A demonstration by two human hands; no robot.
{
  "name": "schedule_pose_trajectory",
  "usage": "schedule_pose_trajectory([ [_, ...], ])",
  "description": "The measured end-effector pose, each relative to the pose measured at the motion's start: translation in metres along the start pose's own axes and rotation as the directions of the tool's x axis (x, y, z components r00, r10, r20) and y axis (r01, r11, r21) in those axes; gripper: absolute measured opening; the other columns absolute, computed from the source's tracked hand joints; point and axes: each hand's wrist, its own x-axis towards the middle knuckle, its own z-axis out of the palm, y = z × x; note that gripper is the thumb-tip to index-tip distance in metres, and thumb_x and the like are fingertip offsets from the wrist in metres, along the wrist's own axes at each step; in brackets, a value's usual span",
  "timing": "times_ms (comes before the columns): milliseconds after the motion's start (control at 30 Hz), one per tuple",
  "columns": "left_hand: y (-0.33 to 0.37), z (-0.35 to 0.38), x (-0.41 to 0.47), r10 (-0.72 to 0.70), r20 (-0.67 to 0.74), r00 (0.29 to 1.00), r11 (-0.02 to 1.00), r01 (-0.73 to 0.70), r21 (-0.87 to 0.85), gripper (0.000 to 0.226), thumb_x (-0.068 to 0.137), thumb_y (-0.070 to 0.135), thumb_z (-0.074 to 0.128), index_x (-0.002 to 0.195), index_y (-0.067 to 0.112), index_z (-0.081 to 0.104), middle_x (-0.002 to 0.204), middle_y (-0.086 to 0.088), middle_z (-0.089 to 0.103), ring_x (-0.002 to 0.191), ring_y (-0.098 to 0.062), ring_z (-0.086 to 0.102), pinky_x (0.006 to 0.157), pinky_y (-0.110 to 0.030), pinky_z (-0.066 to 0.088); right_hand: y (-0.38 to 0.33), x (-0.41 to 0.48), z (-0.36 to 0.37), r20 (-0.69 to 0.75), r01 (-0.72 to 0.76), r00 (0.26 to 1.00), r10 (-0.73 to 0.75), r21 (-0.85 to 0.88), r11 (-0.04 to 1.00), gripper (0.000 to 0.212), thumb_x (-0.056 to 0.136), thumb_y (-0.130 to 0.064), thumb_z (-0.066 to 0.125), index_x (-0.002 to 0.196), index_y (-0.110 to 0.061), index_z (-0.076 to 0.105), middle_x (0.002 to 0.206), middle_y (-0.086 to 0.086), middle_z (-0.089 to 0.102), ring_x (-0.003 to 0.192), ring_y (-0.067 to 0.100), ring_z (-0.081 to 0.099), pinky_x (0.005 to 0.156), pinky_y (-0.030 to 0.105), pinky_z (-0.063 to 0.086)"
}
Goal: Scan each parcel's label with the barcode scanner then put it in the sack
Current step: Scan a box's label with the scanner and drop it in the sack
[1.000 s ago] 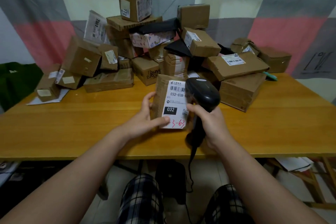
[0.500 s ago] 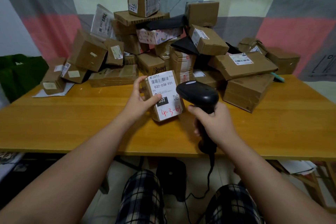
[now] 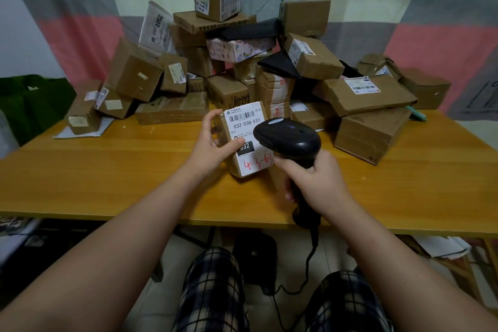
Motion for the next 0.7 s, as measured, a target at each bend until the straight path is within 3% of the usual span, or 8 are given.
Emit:
schedule_pose_trajectory([
  [200, -0.001, -0.001, -0.004, 0.051, -0.019, 0.999, 0.999, -0.051, 0.000, 0.076, 0.082, 0.007, 0.071, 0.139, 0.030, 0.026, 0.120, 0.007, 0.049, 0.114, -0.025, 0.058, 0.068, -0.020, 0.057, -0.001, -0.001, 0.003, -0.009, 0.018, 1.000, -0.018, 0.001, 1.000, 0.018, 0.087, -0.024, 0.067, 0.099, -0.011, 0.062, 0.053, 0.003, 0.059, 0.046, 0.023, 0.059, 0.052, 0.039, 0.052],
  [367, 0.002, -0.023, -0.037, 0.175, -0.168, 0.970, 0.984, -0.166, 0.070, 0.075, 0.072, 0.026, 0.083, 0.122, 0.050, 0.032, 0.140, -0.010, 0.040, 0.118, -0.026, 0.055, 0.079, -0.024, 0.056, -0.007, 0.001, 0.024, 0.084, 0.053, 0.995, -0.056, 0.034, 0.998, 0.017, 0.086, -0.020, 0.069, 0.098, -0.009, 0.063, 0.054, 0.003, 0.059, 0.049, 0.024, 0.059, 0.054, 0.042, 0.052],
  [467, 0.006, -0.047, -0.078, 0.218, -0.367, 0.904, 0.975, -0.219, 0.039, 0.073, 0.076, 0.011, 0.079, 0.123, 0.040, 0.032, 0.141, -0.009, 0.036, 0.117, -0.022, 0.055, 0.076, -0.018, 0.054, -0.012, 0.001, 0.059, 0.206, 0.098, 0.973, -0.109, 0.062, 0.993, 0.007, 0.086, -0.014, 0.070, 0.086, -0.016, 0.064, 0.053, -0.003, 0.061, 0.050, 0.021, 0.058, 0.053, 0.041, 0.051],
  [600, -0.004, -0.096, -0.149, 0.214, -0.579, 0.787, 0.975, -0.207, 0.079, 0.070, 0.077, 0.011, 0.076, 0.117, 0.045, 0.030, 0.132, -0.001, 0.042, 0.113, -0.016, 0.058, 0.078, -0.019, 0.054, -0.016, -0.005, 0.127, 0.422, 0.140, 0.887, -0.185, 0.136, 0.981, 0.016, 0.085, -0.004, 0.069, 0.084, -0.018, 0.061, 0.051, -0.020, 0.060, 0.049, -0.002, 0.056, 0.050, 0.015, 0.043],
  [700, -0.019, -0.135, -0.202, 0.206, -0.698, 0.685, 0.978, -0.137, 0.155, 0.069, 0.077, 0.005, 0.076, 0.117, 0.039, 0.030, 0.135, -0.012, 0.042, 0.107, -0.005, 0.060, 0.077, -0.014, 0.052, -0.016, -0.016, 0.180, 0.561, 0.158, 0.802, -0.206, 0.134, 0.978, 0.017, 0.084, -0.008, 0.072, 0.081, -0.019, 0.058, 0.049, -0.025, 0.057, 0.050, -0.008, 0.055, 0.052, 0.006, 0.038],
])
